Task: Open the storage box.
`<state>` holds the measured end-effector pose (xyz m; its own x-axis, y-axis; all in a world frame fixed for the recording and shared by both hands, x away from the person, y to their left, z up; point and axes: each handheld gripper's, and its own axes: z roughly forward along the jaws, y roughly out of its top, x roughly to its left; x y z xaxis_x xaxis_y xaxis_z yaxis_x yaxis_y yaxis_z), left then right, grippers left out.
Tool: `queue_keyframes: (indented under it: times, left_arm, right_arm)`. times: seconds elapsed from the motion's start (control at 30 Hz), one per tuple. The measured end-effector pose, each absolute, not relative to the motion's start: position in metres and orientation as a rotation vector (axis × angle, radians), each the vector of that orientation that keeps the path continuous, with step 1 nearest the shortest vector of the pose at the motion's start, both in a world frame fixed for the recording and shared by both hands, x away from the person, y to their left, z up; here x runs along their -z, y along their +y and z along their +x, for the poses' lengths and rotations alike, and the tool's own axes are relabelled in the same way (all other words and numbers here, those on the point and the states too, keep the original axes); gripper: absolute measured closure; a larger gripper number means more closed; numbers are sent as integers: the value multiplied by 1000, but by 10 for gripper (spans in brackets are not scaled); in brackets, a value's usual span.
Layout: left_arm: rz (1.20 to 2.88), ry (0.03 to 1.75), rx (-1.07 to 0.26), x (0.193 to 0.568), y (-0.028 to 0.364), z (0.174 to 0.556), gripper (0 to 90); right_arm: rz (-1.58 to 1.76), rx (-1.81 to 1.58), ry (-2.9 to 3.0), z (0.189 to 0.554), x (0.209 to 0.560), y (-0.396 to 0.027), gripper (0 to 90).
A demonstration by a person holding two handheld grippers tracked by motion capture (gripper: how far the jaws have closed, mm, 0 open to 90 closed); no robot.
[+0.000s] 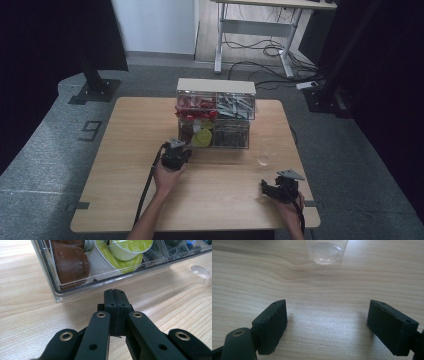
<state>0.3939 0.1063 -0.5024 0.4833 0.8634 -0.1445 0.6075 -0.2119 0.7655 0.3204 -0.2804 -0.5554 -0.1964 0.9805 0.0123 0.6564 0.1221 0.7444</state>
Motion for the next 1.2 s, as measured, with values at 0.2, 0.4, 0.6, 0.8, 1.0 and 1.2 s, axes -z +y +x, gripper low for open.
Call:
queue_keyframes:
  times: [0.2, 0.4, 0.6, 0.8, 1.0, 1.2]
  left_arm:
    - [1920, 1221, -413, 500, 106, 397, 900]
    - [1921, 1221, -406, 498, 106, 398, 900]
    - [1927, 1213, -414, 496, 106, 396, 900]
    - [1915, 1209, -415, 492, 105, 393, 900]
    - [1915, 1205, -423, 488, 105, 393, 900]
    - [1911, 1194, -424, 479, 103, 395, 900]
  right_arm:
    - [1579, -866, 1913, 321, 556, -280, 165]
    - [1580, -865, 1913, 321, 555, -280, 164]
    - [1584, -864, 1910, 321, 555, -280, 164]
    - [1585, -863, 1908, 321, 555, -280, 164]
    - [1587, -862, 1907, 321, 555, -281, 163]
    - [1588, -862, 1906, 322, 555, -281, 163]
